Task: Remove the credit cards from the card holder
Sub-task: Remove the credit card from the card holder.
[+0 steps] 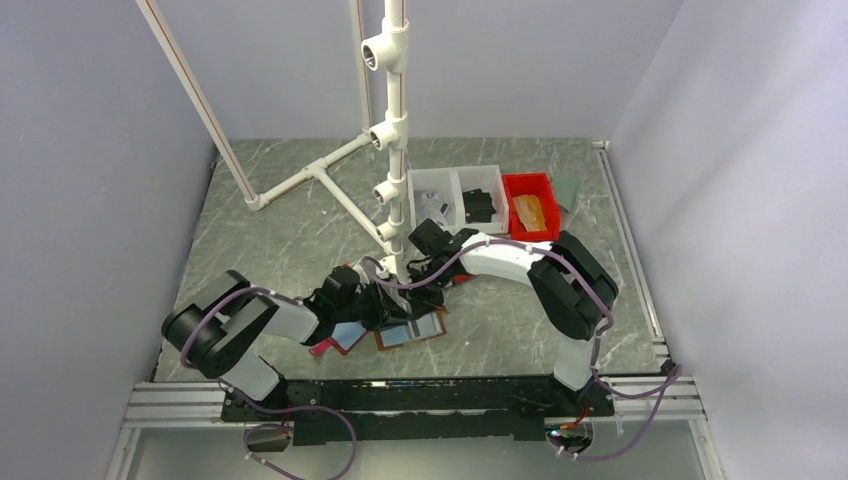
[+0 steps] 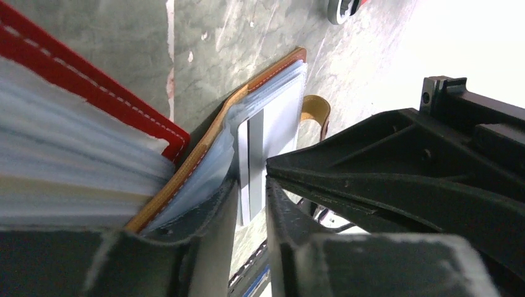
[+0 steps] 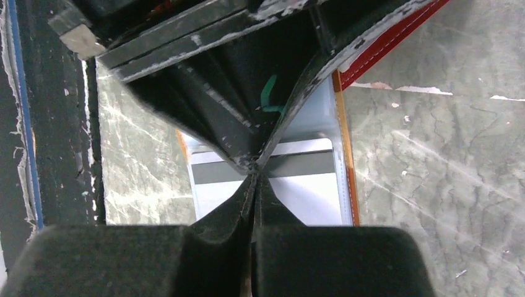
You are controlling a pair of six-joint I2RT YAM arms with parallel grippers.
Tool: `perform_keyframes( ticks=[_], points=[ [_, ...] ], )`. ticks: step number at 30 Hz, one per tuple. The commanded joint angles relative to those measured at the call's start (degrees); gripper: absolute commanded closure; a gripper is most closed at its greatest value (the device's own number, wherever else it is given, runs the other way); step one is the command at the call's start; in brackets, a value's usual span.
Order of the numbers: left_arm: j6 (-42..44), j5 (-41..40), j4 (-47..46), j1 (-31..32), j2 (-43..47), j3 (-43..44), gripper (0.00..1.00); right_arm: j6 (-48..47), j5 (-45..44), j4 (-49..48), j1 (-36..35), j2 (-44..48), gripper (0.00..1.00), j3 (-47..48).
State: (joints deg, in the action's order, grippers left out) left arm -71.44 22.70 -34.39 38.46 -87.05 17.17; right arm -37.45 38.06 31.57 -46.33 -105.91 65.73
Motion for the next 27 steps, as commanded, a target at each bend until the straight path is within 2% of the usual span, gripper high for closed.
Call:
perform_keyframes(
  ticks=[1, 3, 4, 8, 17, 21, 27],
  points=[
    [-1.54, -2.82, -3.25, 0.12, -6.71, -0.49, 0.81, -0.11, 0.99, -0.18, -1.83, -1.93, 1.00, 0.67],
    [-1.22, -3.23, -5.77, 0.13, -8.59, -0.98, 0.97, -0.61, 1.27, 0.57, -1.87, -1.93, 1.00, 0.96],
    [-0.83, -3.30, -6.38, 0.07, -9.37, -1.09, 1.00, -0.93, 1.26, 0.92, -1.84, -1.69, 1.00, 1.13],
    [0.71, -4.06, -7.05, 0.12, -10.11, -1.63, 1.00, -2.71, 0.49, 2.29, -1.08, 0.43, 1.00, 1.40],
    [4.67, -6.26, -0.12, 0.10, -3.56, -1.54, 1.00, -7.61, -5.71, 5.79, 4.37, 4.57, 1.00, 0.61],
    [4.45, -5.58, -1.64, 0.03, -3.86, -1.79, 1.00, -8.57, -8.45, 6.31, 5.38, 4.39, 1.00, 0.10],
    [3.44, -3.68, -6.09, 0.04, -6.27, -2.07, 1.00, -8.17, -7.42, 7.19, 5.13, 2.05, 1.00, 0.62]
  ],
)
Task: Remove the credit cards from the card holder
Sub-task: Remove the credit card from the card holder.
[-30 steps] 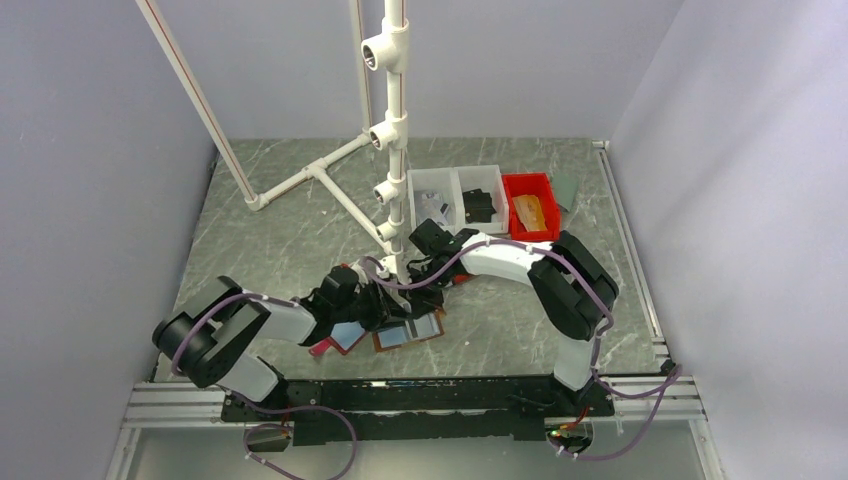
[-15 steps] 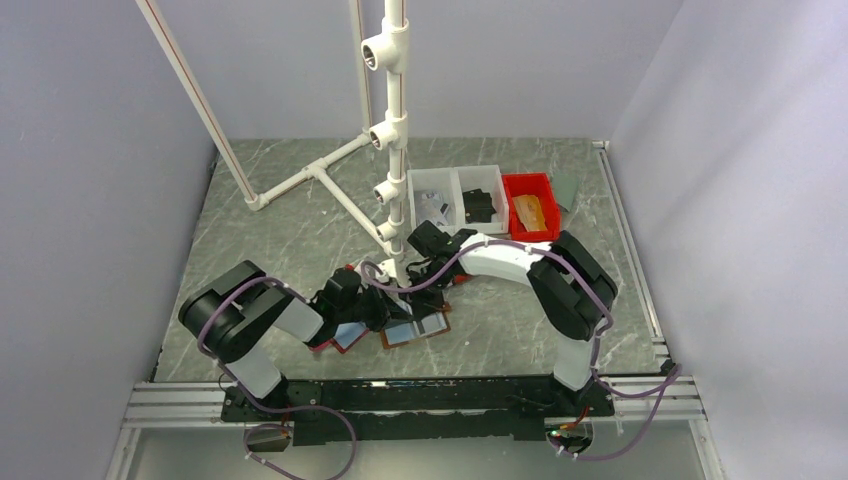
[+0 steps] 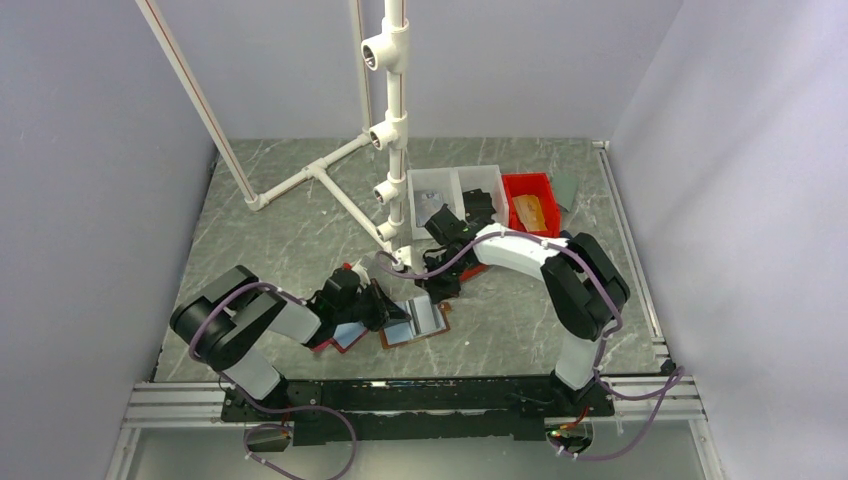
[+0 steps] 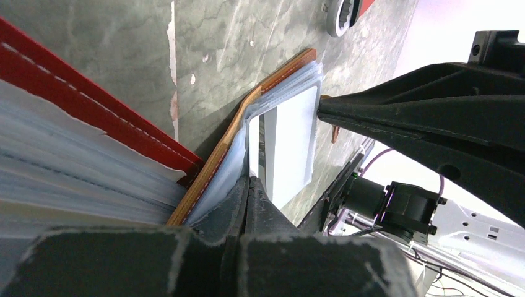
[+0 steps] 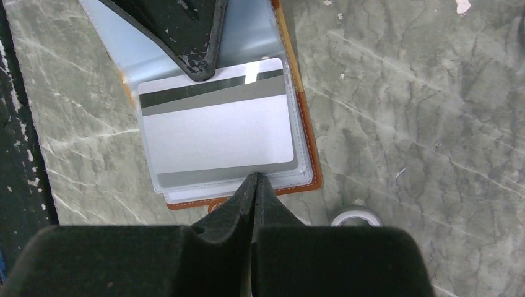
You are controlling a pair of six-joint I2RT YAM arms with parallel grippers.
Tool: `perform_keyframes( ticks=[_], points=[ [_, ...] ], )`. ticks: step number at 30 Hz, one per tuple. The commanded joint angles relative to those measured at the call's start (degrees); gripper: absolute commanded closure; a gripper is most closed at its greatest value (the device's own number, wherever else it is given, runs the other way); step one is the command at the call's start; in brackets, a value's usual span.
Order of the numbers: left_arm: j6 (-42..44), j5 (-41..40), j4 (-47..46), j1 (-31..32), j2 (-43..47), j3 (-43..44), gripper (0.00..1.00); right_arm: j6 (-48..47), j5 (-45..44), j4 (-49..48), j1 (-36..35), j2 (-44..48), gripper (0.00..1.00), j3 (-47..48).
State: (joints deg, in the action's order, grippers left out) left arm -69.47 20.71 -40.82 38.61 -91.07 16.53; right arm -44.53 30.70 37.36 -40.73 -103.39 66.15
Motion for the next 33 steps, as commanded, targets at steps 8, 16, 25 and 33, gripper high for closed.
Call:
perform_keyframes(
  ticks=[8, 16, 25, 33],
  points=[
    [1.02, 1.20, -3.01, -0.16, -3.82, -1.52, 0.73, -0.74, -0.46, 2.69, -1.53, -3.85, 1.00, 1.16],
    [-0.78, 2.63, -10.79, -0.12, -7.83, -2.48, 0.74, -0.44, 0.88, 3.23, -3.18, -5.16, 1.00, 1.65],
    [-1.10, 2.88, -18.48, -0.88, -10.81, -4.82, 1.00, -0.48, -0.10, 3.77, -5.16, -6.47, 1.00, 2.10],
    [9.01, 4.45, 3.16, -2.31, 6.71, -3.76, 1.00, 0.05, -3.17, 3.59, -3.85, -7.24, 1.00, 2.09]
  ],
)
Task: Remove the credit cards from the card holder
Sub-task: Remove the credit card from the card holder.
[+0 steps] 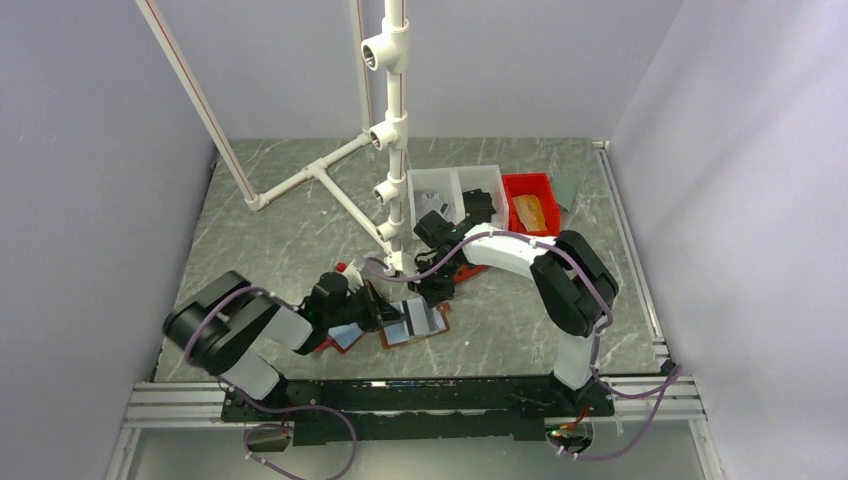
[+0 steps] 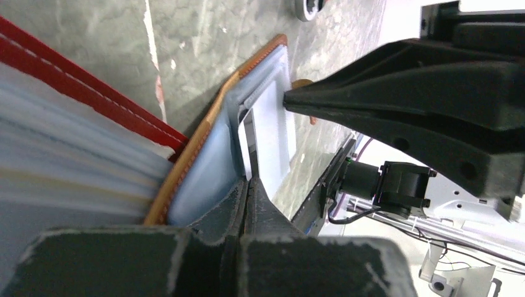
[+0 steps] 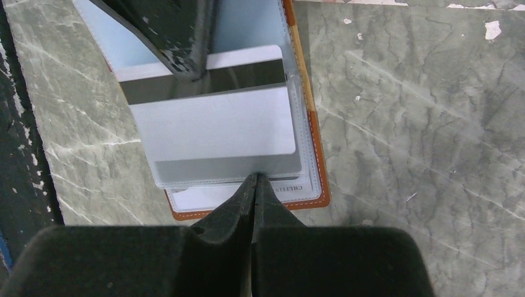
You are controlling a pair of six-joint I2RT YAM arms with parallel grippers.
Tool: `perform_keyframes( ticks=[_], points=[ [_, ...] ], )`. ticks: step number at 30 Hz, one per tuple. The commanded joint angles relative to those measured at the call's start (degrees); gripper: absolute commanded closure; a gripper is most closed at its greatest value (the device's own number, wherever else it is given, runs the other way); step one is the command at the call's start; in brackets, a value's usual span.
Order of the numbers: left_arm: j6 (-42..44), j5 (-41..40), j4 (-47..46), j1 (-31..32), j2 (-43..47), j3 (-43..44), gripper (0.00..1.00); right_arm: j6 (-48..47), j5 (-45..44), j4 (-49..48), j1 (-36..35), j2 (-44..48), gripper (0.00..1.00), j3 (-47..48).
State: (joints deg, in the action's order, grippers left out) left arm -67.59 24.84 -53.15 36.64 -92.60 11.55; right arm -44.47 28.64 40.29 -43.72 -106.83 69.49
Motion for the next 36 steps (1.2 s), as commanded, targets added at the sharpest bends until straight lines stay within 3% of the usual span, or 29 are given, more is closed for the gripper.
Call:
perform_keyframes(
  ticks=[1, 12, 21, 28, 36],
  points=[
    [7.95, 0.07, 18.28, -0.34, 10.63, 1.46, 1.00, -0.01, -1.21, 0.64, -0.78, -3.90, 1.00, -1.29],
    [13.33, 0.88, 34.42, -1.13, 24.91, 2.24, 1.00, -0.45, 0.49, 1.88, -0.45, -3.12, 0.99, -0.57],
    [22.69, 0.46, 45.50, -1.14, 40.28, 4.46, 1.00, -2.55, 8.44, 5.67, 0.85, 2.55, 0.85, 1.04],
    [28.08, 2.49, 44.03, -1.14, 42.30, 5.12, 1.00, -6.06, 18.11, 10.68, 4.00, 6.51, 0.74, 2.57],
    [31.05, 6.91, 38.17, -0.98, 38.31, 7.22, 1.00, -3.55, 26.28, 8.57, 8.37, 10.87, 0.51, 1.38]
  ],
)
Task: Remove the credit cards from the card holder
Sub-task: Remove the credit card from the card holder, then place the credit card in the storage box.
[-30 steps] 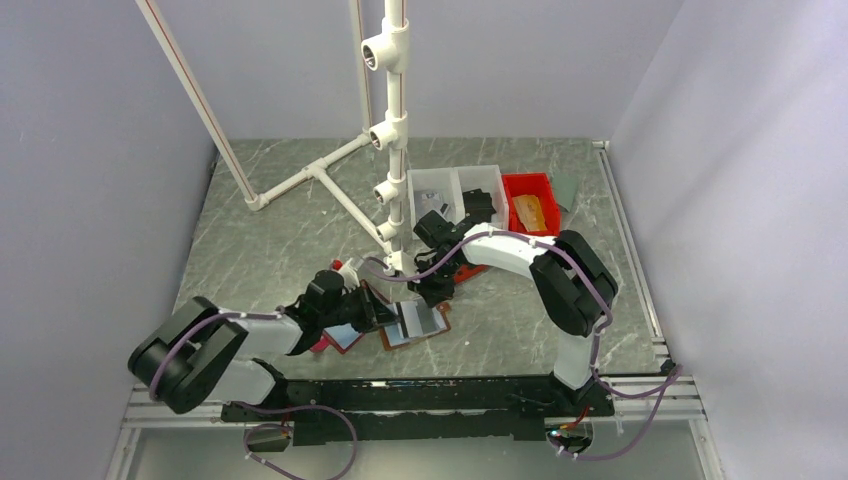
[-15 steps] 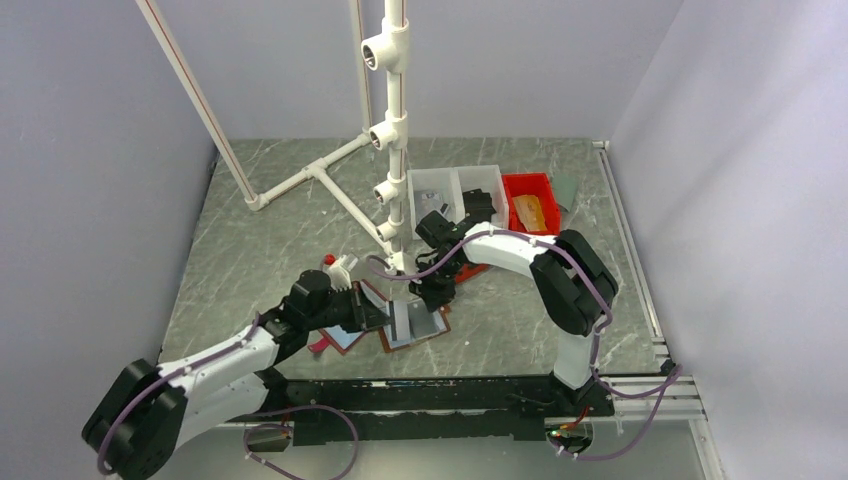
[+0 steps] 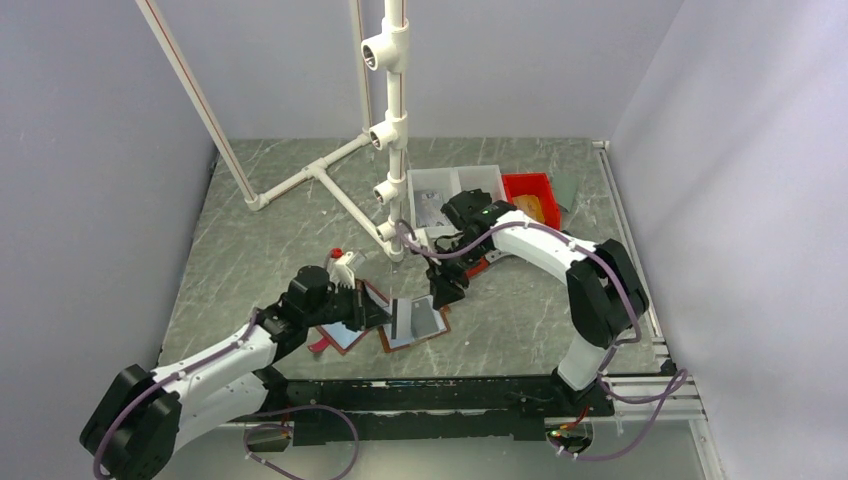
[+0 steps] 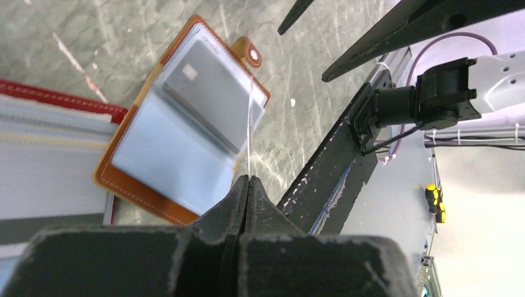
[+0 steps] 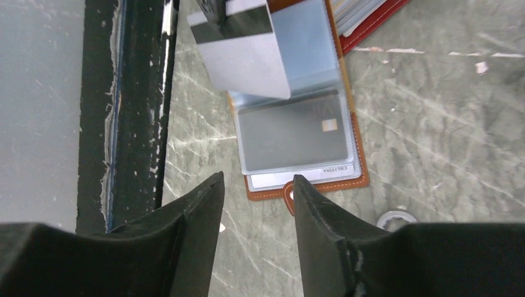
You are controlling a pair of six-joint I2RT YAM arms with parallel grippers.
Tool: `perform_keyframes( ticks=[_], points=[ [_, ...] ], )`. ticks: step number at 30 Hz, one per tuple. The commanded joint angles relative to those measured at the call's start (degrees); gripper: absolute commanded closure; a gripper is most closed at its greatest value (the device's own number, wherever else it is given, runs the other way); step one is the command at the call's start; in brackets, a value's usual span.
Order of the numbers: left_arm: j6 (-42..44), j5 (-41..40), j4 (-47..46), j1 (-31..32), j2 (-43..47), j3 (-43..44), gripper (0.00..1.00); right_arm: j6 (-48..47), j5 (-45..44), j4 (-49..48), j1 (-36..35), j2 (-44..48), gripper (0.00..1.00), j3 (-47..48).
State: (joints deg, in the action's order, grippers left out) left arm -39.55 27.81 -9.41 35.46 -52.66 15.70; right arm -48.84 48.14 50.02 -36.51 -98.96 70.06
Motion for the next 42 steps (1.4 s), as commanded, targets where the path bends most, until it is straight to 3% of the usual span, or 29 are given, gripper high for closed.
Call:
perform_keyframes(
  ticks=[1, 10, 19, 21, 25, 26, 30, 37, 42],
  points=[
    [2.97, 4.65, -6.67, 0.33, -2.34, 3.27, 1.00, 1.59, 7.20, -2.08, 1.25, 3.10, 0.50, 0.44],
    [3.72, 4.35, -11.91, 4.96, -8.05, 6.02, 1.00, 4.78, 10.83, -3.29, 1.44, 1.45, 0.47, 0.84],
    [3.98, 3.12, -13.34, 6.87, -10.96, 7.24, 1.00, 0.07, 14.04, 2.28, 0.09, -0.93, 0.54, 2.54],
    [3.95, 3.08, -13.42, 6.97, -10.84, 7.36, 1.00, -0.70, 13.87, 3.07, -0.53, -1.45, 0.62, 2.91],
    [4.07, 1.71, -12.22, 6.91, -9.80, 7.33, 1.00, -3.34, 13.78, 6.33, -0.97, -2.80, 0.99, 4.92],
    [3.83, 1.06, -11.15, 6.96, -9.19, 7.32, 1.00, -4.42, 13.74, 7.67, -0.93, -3.01, 1.00, 5.62],
    [4.52, -2.73, -5.64, 6.94, -5.15, 7.72, 0.79, -11.35, 12.59, 12.12, -0.50, -2.04, 1.00, 6.76],
    [3.49, -11.15, -2.77, 6.96, 5.14, 4.15, 0.34, -17.17, 6.99, 16.05, 1.74, 0.12, 1.00, 6.71],
    [1.83, -11.17, -4.21, 6.94, 8.46, 1.79, 0.22, -18.27, 5.04, 16.11, 3.83, 0.45, 1.00, 6.17]
  ],
)
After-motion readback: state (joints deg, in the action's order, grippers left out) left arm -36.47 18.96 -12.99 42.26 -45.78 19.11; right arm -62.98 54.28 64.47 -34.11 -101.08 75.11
